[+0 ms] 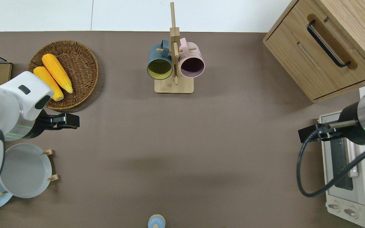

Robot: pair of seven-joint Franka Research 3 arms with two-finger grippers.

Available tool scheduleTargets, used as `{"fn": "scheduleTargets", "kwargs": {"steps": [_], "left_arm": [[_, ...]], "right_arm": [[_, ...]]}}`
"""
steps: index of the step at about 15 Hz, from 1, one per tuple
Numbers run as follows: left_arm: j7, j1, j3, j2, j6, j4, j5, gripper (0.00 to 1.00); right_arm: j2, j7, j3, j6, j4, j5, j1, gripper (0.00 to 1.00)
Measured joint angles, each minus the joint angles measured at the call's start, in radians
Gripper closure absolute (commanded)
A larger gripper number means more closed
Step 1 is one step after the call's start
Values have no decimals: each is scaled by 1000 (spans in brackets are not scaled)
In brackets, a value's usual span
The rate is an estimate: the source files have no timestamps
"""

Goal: Pick gray plate from table and place it on lower plate rack with left arm

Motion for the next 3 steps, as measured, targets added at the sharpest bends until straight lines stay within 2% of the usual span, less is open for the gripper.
{"fn": "scheduleTargets", "kwargs": {"steps": [3], "left_arm": [[6, 1, 4, -3, -4, 26, -18, 7]], "right_arm": [[0, 0, 0, 0, 0, 0, 0, 13]]}}
